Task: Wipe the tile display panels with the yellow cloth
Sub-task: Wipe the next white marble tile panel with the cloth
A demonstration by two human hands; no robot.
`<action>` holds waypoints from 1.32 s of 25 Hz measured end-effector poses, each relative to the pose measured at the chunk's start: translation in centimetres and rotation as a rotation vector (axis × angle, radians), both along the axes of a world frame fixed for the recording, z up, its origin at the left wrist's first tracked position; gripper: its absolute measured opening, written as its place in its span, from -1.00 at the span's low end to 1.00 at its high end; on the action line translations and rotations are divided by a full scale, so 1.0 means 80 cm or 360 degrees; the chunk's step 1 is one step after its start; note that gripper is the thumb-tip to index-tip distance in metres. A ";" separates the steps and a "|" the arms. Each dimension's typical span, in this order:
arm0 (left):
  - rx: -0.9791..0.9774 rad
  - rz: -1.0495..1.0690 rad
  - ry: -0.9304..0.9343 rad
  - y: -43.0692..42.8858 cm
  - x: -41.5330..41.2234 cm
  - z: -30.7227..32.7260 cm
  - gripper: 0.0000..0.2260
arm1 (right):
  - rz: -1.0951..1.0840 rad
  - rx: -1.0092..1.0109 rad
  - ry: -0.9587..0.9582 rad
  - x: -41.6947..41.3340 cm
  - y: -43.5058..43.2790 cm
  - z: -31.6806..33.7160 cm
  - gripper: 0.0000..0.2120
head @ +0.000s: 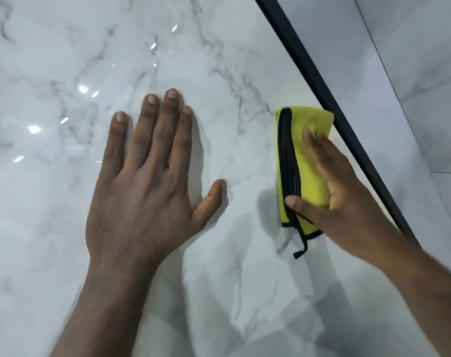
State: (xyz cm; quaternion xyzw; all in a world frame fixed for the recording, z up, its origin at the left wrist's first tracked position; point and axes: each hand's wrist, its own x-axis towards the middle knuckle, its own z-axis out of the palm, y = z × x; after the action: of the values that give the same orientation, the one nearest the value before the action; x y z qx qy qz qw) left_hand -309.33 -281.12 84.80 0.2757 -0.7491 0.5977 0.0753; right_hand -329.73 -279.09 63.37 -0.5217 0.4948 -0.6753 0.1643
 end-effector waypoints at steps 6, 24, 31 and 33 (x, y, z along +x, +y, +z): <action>-0.0014 -0.0028 0.0020 -0.001 0.001 -0.002 -0.16 | -0.0118 0.0034 -0.0492 -0.025 -0.033 -0.036 -0.25; -0.0013 -0.0077 0.0012 -0.005 0.003 -0.001 -0.17 | -0.0060 0.0006 -0.0289 0.065 0.008 -0.015 -0.23; -0.0025 -0.0077 0.0029 -0.005 0.002 -0.001 -0.17 | -0.0283 0.0292 -0.0463 0.022 -0.003 -0.027 -0.25; -0.0030 -0.0085 0.0026 -0.005 0.003 -0.001 -0.17 | -0.0273 0.0273 -0.0449 0.043 -0.001 -0.037 -0.24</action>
State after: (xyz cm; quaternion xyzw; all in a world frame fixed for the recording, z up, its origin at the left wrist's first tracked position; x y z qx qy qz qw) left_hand -309.10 -281.54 84.69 0.2597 -0.7499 0.6002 0.1000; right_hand -326.32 -279.16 60.44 -0.3618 0.5652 -0.7086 0.2180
